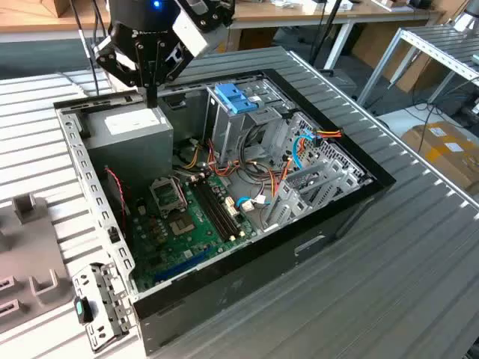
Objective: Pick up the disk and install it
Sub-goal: 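Reach for the disk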
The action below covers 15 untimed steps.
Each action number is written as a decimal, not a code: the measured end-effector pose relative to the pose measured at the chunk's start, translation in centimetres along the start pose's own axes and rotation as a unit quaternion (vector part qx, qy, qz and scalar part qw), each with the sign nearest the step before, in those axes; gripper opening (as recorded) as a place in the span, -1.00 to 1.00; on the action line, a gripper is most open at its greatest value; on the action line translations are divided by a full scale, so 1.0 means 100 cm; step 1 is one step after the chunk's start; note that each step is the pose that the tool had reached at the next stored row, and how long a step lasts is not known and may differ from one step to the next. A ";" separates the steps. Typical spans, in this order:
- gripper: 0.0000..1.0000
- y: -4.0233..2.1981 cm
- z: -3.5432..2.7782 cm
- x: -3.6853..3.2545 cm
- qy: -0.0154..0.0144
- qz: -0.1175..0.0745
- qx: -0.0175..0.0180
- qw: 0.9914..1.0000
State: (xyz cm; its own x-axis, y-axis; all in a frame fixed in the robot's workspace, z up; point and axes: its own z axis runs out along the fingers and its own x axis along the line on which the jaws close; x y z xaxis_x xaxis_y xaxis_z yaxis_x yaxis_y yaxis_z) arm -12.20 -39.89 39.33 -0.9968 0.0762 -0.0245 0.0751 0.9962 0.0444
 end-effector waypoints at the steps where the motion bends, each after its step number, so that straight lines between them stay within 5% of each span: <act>1: -0.79 0.0000 0.0000 0.0000 0.000 0.000 0.000 1.000; 15: -0.79 -0.0002 -0.0001 0.0025 0.000 0.000 0.000 1.000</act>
State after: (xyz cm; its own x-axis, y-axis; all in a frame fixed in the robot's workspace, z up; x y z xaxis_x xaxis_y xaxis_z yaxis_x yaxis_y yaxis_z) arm -12.44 -39.90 39.33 -0.9968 0.0763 -0.0245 0.0752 0.9962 0.0444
